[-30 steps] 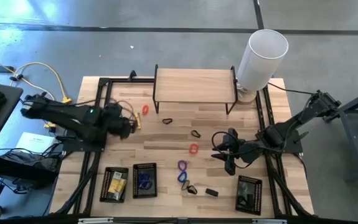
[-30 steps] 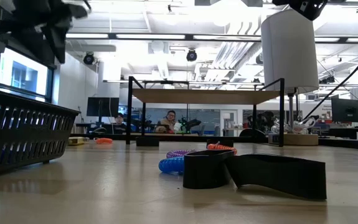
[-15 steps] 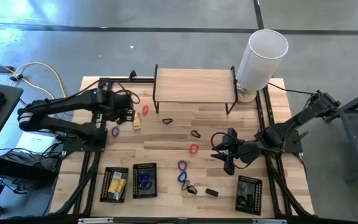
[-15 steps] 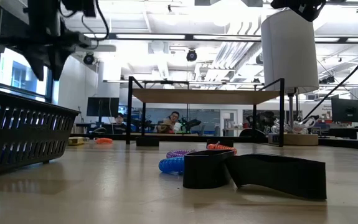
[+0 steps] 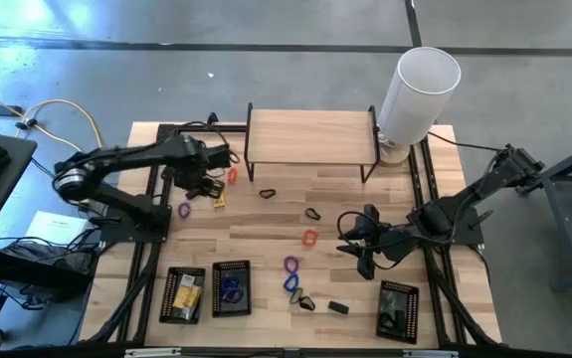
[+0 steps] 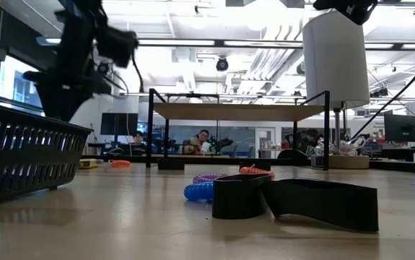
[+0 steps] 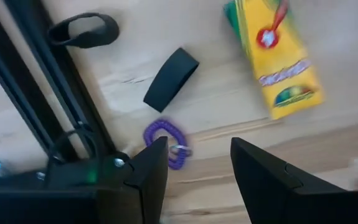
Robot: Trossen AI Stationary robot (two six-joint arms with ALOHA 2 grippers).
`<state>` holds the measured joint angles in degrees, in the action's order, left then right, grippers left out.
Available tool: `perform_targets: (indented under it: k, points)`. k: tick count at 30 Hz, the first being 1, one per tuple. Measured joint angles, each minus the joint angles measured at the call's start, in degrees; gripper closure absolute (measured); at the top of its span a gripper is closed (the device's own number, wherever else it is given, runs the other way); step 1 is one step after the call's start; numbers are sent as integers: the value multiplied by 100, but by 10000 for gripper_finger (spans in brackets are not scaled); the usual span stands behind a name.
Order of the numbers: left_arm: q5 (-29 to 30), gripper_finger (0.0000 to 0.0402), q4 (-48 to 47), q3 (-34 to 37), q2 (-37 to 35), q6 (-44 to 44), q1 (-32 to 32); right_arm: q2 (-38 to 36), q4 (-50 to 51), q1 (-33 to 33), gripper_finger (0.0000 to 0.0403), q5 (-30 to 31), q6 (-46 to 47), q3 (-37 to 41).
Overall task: Pick & Place Office Desk Supplies
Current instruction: Put the black rubber band into the right black basket
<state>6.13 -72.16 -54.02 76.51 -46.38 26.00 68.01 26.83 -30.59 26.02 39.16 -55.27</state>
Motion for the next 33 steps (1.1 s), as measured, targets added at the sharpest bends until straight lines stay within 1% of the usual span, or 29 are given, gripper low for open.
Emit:
perform_targets:
  k: [3, 6, 10, 13, 19, 27, 33]
  points:
    - [-4, 236, -66, 0, 472, 473, 56, 0, 34, 0, 284, -1, 23, 0]
    - [-1, 236, -236, 4, 820, 564, 61, 0, 157, 0, 284, -2, 166, 0]
    - [30, 236, -226, 4, 1053, 729, 57, 0, 265, 0, 284, -33, 314, 0]
    - [183, 236, -179, 7, 1071, 755, 94, 0, 294, 0, 284, -48, 326, 0]
    - [201, 236, -114, 33, 1071, 755, 175, -2, 312, -4, 284, -48, 323, 0]
    - [196, 236, -429, 74, 1071, 719, 330, -2, 324, -4, 284, -48, 326, 0]
    - [185, 236, -111, 335, 1071, 843, 467, -2, 319, -4, 284, -48, 421, 0]
